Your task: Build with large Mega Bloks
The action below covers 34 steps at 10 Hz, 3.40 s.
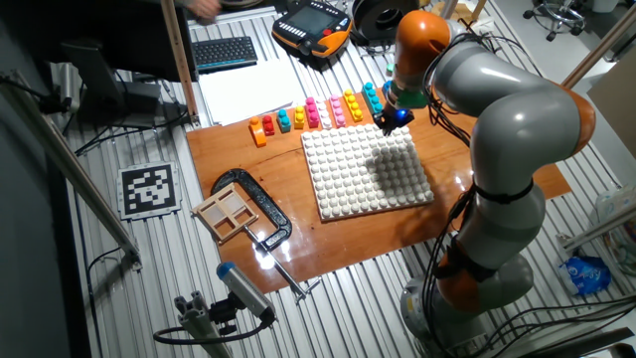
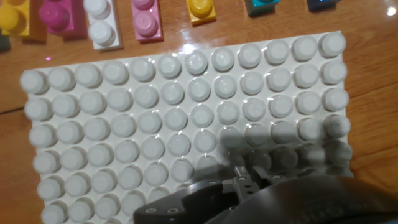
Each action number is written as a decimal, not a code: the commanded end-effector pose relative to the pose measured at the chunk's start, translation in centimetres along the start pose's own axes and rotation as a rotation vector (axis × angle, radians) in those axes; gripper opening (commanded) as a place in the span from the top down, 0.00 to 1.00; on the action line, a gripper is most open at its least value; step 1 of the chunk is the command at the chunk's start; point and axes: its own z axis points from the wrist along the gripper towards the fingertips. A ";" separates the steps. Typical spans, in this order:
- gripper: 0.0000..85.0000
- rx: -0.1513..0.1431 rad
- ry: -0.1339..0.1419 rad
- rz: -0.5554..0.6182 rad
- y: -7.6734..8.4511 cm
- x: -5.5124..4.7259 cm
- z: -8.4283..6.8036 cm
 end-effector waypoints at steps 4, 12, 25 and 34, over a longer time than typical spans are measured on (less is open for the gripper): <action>0.80 -0.015 0.022 0.020 -0.9 -0.5 0.7; 0.80 0.010 -0.033 0.061 -1.0 -0.8 1.3; 0.80 0.046 -0.049 0.061 -1.0 -0.8 1.3; 0.60 0.054 -0.045 -0.024 -3.8 -9.5 3.1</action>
